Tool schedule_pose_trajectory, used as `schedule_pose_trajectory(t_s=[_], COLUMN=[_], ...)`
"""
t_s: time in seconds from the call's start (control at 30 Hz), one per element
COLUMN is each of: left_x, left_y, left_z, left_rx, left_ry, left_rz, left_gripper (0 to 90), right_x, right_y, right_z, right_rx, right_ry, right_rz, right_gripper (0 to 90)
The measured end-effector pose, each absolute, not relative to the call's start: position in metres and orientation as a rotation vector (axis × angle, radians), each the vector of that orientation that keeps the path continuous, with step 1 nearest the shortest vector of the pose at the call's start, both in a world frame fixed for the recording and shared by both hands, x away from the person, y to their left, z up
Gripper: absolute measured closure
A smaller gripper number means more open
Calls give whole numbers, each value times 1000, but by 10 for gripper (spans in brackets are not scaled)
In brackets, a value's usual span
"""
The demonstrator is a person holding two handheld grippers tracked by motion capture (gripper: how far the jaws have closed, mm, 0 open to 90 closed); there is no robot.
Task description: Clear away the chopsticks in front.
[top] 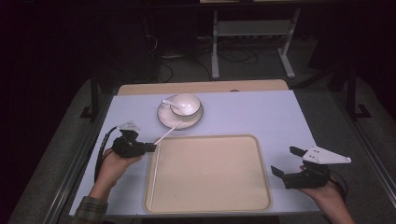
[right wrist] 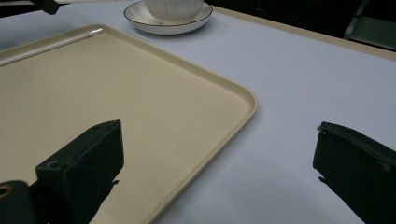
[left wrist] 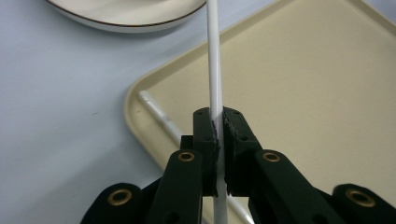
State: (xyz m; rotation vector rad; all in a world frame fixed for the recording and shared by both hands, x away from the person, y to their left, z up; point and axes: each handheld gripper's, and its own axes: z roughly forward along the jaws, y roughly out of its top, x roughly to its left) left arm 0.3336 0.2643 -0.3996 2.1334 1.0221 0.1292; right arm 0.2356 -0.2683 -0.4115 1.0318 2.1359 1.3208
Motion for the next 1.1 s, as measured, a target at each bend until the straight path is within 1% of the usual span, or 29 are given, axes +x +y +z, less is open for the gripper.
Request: schedule_pose_trajectory(t_s=[0.6, 1.1], left_x=[327, 330], left_y=[216, 181], left_z=[-415, -429], left_rx=[2186, 2257], left_ry=[907, 862], left_rz=[32, 4], left_gripper=[844, 844], right_x=[235, 235], right_y=[-268, -268], right_z=[-412, -412], right_rx=[1030, 1029], right_ry=[2137, 2138], right_rz=[1317, 1315], right_gripper=[14, 14])
